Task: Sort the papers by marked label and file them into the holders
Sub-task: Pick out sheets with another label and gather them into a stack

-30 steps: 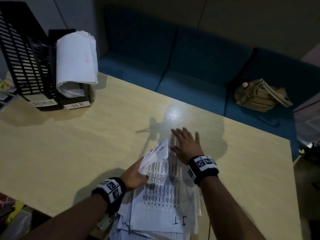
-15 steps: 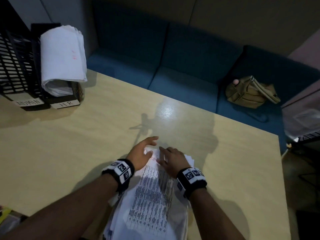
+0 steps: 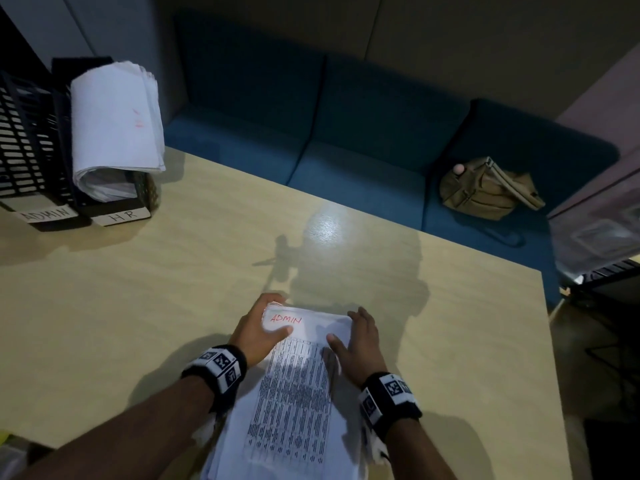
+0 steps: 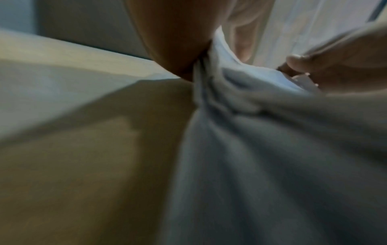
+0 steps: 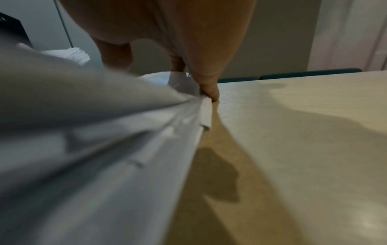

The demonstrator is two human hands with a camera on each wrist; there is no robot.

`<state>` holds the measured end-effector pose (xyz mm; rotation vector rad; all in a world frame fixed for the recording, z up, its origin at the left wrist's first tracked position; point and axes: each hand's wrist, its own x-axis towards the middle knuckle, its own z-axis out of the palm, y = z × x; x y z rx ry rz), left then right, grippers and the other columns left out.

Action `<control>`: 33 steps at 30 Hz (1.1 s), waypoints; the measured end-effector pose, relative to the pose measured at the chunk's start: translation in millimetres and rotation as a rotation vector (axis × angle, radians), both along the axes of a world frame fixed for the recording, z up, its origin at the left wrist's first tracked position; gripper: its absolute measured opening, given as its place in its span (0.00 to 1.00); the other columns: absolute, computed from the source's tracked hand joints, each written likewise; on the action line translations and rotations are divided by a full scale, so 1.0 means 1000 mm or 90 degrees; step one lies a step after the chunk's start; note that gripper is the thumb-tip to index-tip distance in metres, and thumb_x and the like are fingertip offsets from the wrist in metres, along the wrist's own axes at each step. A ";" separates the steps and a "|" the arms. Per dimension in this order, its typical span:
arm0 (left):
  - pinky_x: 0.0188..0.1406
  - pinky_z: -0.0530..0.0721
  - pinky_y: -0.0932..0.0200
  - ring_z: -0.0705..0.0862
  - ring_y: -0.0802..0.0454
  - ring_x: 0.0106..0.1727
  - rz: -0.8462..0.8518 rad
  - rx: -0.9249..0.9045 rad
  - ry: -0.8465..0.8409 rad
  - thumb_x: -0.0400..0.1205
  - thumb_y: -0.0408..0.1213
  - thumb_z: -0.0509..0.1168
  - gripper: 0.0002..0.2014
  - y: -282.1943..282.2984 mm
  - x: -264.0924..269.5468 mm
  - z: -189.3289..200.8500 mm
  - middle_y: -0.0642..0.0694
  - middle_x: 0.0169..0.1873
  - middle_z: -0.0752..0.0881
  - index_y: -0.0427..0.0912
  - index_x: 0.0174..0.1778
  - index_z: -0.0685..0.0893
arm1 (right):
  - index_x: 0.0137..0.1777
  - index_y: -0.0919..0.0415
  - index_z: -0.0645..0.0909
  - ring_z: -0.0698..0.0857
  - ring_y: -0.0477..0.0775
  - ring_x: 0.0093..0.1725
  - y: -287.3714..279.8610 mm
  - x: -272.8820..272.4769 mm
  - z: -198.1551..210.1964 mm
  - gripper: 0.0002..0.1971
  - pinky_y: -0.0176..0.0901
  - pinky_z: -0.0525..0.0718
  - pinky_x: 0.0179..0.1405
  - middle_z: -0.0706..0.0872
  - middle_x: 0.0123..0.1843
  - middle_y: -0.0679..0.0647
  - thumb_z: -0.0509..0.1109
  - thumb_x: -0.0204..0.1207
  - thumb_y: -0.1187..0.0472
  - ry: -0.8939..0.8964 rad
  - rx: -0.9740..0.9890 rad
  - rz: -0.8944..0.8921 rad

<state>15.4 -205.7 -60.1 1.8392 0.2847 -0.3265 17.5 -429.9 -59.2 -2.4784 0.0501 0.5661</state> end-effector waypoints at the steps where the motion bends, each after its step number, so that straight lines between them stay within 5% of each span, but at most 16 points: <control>1: 0.38 0.84 0.58 0.86 0.48 0.46 0.016 -0.007 -0.014 0.73 0.29 0.74 0.25 -0.002 0.002 0.000 0.56 0.54 0.84 0.64 0.53 0.77 | 0.79 0.62 0.60 0.52 0.56 0.83 -0.001 0.001 0.002 0.43 0.44 0.53 0.79 0.54 0.83 0.59 0.61 0.72 0.33 -0.001 0.023 -0.005; 4: 0.35 0.80 0.57 0.82 0.47 0.45 0.045 -0.046 -0.017 0.74 0.24 0.71 0.25 0.001 0.006 0.007 0.49 0.59 0.83 0.62 0.54 0.78 | 0.81 0.59 0.53 0.59 0.56 0.81 -0.008 0.001 0.010 0.47 0.43 0.60 0.76 0.56 0.82 0.55 0.68 0.70 0.36 0.001 0.148 -0.127; 6: 0.53 0.82 0.50 0.80 0.48 0.57 0.069 -0.053 -0.018 0.74 0.25 0.71 0.26 0.006 0.009 0.018 0.47 0.64 0.80 0.63 0.55 0.76 | 0.82 0.58 0.50 0.69 0.57 0.75 -0.013 0.000 0.015 0.48 0.46 0.71 0.70 0.64 0.78 0.55 0.74 0.69 0.42 0.011 0.254 -0.242; 8: 0.68 0.73 0.51 0.73 0.52 0.68 0.084 -0.040 -0.051 0.74 0.26 0.72 0.29 0.008 0.011 0.038 0.50 0.68 0.75 0.65 0.59 0.73 | 0.75 0.58 0.65 0.81 0.58 0.63 -0.013 -0.001 0.023 0.53 0.45 0.81 0.54 0.79 0.68 0.56 0.72 0.56 0.26 0.026 0.302 -0.273; 10: 0.58 0.79 0.59 0.80 0.58 0.62 0.135 -0.095 -0.081 0.74 0.27 0.74 0.31 0.006 0.013 0.066 0.54 0.65 0.75 0.61 0.66 0.73 | 0.56 0.57 0.79 0.87 0.58 0.51 -0.008 0.002 0.042 0.45 0.33 0.82 0.37 0.88 0.49 0.53 0.69 0.50 0.21 -0.024 0.299 -0.246; 13: 0.45 0.86 0.65 0.87 0.63 0.49 0.217 -0.244 -0.154 0.70 0.30 0.77 0.29 0.005 0.010 0.120 0.58 0.57 0.80 0.61 0.63 0.80 | 0.46 0.54 0.81 0.86 0.40 0.38 0.004 0.014 0.092 0.27 0.20 0.75 0.24 0.86 0.39 0.48 0.77 0.54 0.37 -0.184 0.332 -0.261; 15: 0.48 0.86 0.62 0.86 0.57 0.50 0.212 -0.243 -0.254 0.67 0.34 0.79 0.22 0.009 0.003 0.159 0.56 0.51 0.86 0.63 0.51 0.86 | 0.43 0.48 0.81 0.82 0.25 0.34 0.009 0.022 0.131 0.18 0.17 0.74 0.27 0.85 0.38 0.40 0.83 0.57 0.49 -0.290 0.394 -0.234; 17: 0.39 0.85 0.69 0.88 0.59 0.41 0.177 -0.239 -0.354 0.65 0.33 0.76 0.15 0.012 -0.008 0.195 0.56 0.39 0.90 0.59 0.41 0.88 | 0.39 0.55 0.82 0.81 0.28 0.31 0.014 0.024 0.164 0.12 0.16 0.72 0.29 0.82 0.34 0.42 0.76 0.62 0.48 -0.460 0.333 -0.159; 20: 0.37 0.80 0.79 0.86 0.73 0.36 0.151 -0.222 -0.388 0.68 0.32 0.73 0.12 0.017 -0.022 0.214 0.73 0.30 0.87 0.58 0.33 0.88 | 0.34 0.70 0.87 0.79 0.33 0.34 0.022 0.018 0.185 0.19 0.14 0.72 0.32 0.82 0.29 0.53 0.69 0.68 0.51 -0.629 0.296 -0.029; 22: 0.39 0.80 0.79 0.85 0.75 0.38 0.139 -0.182 -0.336 0.72 0.32 0.72 0.16 0.020 -0.026 0.197 0.75 0.33 0.86 0.65 0.35 0.88 | 0.29 0.70 0.86 0.80 0.40 0.31 0.030 0.012 0.175 0.21 0.20 0.72 0.28 0.82 0.24 0.54 0.69 0.69 0.49 -0.609 0.267 0.014; 24: 0.40 0.81 0.76 0.88 0.67 0.41 0.161 -0.255 -0.283 0.75 0.26 0.69 0.15 0.024 -0.027 0.173 0.66 0.37 0.90 0.55 0.43 0.87 | 0.31 0.64 0.85 0.78 0.43 0.27 0.041 0.008 0.153 0.14 0.21 0.70 0.26 0.78 0.25 0.43 0.73 0.64 0.51 -0.493 0.243 -0.047; 26: 0.41 0.83 0.73 0.89 0.60 0.42 0.213 -0.340 -0.225 0.76 0.22 0.67 0.11 0.032 -0.025 0.156 0.57 0.37 0.92 0.41 0.47 0.85 | 0.38 0.59 0.85 0.86 0.55 0.36 0.052 0.006 0.128 0.06 0.26 0.72 0.29 0.79 0.31 0.41 0.80 0.63 0.62 -0.346 0.229 -0.097; 29: 0.42 0.83 0.72 0.89 0.59 0.44 0.210 -0.370 -0.152 0.74 0.23 0.72 0.13 0.041 -0.020 0.142 0.51 0.41 0.91 0.29 0.54 0.84 | 0.40 0.34 0.83 0.85 0.34 0.43 0.048 0.003 0.091 0.24 0.22 0.79 0.42 0.85 0.35 0.29 0.84 0.59 0.67 -0.335 0.271 -0.047; 30: 0.43 0.83 0.72 0.88 0.63 0.44 0.203 -0.354 -0.148 0.76 0.21 0.69 0.14 0.045 -0.019 0.141 0.52 0.44 0.90 0.25 0.58 0.81 | 0.44 0.27 0.82 0.84 0.35 0.47 0.048 0.003 0.085 0.28 0.31 0.82 0.50 0.86 0.41 0.29 0.85 0.59 0.66 -0.323 0.270 -0.034; 31: 0.44 0.82 0.73 0.88 0.65 0.45 0.202 -0.340 -0.144 0.79 0.17 0.62 0.15 0.049 -0.018 0.140 0.54 0.46 0.89 0.24 0.62 0.79 | 0.49 0.23 0.80 0.84 0.44 0.51 0.049 0.004 0.079 0.32 0.43 0.83 0.56 0.86 0.47 0.33 0.85 0.60 0.64 -0.325 0.249 -0.039; 33: 0.46 0.83 0.71 0.88 0.64 0.47 0.205 -0.281 -0.124 0.82 0.16 0.56 0.16 0.054 -0.018 0.137 0.53 0.50 0.89 0.26 0.66 0.76 | 0.57 0.37 0.83 0.85 0.61 0.55 0.050 0.011 0.072 0.20 0.59 0.83 0.59 0.88 0.53 0.55 0.81 0.65 0.53 -0.376 0.141 -0.015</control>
